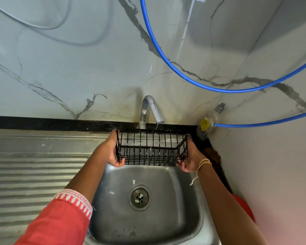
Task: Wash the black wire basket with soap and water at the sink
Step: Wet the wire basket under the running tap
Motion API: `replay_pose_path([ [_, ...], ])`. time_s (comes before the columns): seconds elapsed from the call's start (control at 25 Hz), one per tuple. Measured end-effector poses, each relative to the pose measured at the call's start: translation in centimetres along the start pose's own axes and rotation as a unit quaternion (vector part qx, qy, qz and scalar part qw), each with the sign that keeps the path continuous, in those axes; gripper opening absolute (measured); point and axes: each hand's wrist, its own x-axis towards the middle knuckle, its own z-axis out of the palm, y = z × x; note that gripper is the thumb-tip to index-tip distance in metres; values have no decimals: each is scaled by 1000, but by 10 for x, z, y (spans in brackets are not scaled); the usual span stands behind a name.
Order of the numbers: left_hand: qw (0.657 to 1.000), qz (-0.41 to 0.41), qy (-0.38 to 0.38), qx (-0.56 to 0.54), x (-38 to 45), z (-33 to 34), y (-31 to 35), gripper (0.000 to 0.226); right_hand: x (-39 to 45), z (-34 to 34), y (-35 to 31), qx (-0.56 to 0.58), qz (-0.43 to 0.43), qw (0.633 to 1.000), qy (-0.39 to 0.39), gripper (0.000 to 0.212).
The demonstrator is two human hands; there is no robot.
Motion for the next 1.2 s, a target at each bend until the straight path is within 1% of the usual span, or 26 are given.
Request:
replay_pose_path([
  [0.08,1000,9,6,-1,-1,6,3,105,6,-5,5,7,5,1000,-5,109],
  [0.16,1000,12,8,1,0,12,7,107,7,-10,10,22,8,1000,-14,105],
  [0.28,999,24,4,23,-1,23,13,102,3,-22,18,49,15,999,-10,97],
  [0.44,998,38,-10,54,-3,39,19,98,1,-38,28,99,9,995,-4,93],
  [0.64,993,37,-32,104,23,53,31,110,4,-52,43,147,26,989,15,100],
  [0.76,990,52,-35,123,38,56,38,109,3,-52,50,167,34,985,10,101],
  [0.88,991,55,-34,119,9,53,34,101,0,-45,47,158,30,987,14,99],
  [1.0,993,57,-27,98,-4,35,23,74,-6,-26,34,105,11,994,20,98],
  [1.04,996,40,-30,76,1,25,20,67,-9,-18,27,84,1,996,23,96],
  [1.16,999,-7,-50,14,12,-6,7,57,-27,8,4,45,-45,998,23,81],
  [1.2,998,-28,-59,-26,18,-15,1,51,-30,15,-2,30,-64,997,28,74],
])
